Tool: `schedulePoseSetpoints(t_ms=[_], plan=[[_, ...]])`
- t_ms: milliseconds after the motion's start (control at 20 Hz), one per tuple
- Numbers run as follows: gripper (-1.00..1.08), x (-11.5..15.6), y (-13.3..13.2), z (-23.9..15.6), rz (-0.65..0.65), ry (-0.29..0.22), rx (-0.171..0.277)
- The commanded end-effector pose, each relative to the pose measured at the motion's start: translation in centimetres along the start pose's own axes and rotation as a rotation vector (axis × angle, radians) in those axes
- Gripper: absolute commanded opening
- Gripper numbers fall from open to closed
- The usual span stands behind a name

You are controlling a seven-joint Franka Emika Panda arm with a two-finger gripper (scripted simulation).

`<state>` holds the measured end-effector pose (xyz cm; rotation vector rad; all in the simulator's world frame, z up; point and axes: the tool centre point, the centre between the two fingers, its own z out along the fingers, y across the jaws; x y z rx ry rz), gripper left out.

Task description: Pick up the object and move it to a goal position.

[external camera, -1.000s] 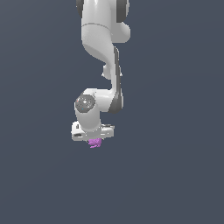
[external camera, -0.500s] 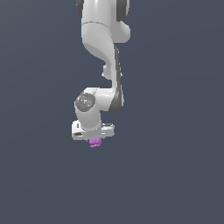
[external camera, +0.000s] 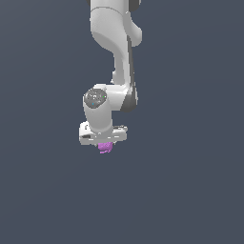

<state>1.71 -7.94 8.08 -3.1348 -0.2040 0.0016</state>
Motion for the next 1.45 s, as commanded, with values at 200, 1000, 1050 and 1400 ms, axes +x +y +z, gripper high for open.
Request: schedulePoseSetpoints(t_ms=[200, 1000, 1050, 1400], plan=[[-1.0, -2.2, -1.6, -4.5, 0.0, 0.001, 0.0], [-1.0, -6.3, -4.5, -13.3, 0.0, 0.001, -0.001], [-1.0, -6.3, -4.6, -13.5, 0.0, 0.001, -0.001], [-1.0, -6.4, -4.7, -13.9, 0.0, 0.001, -0.001]])
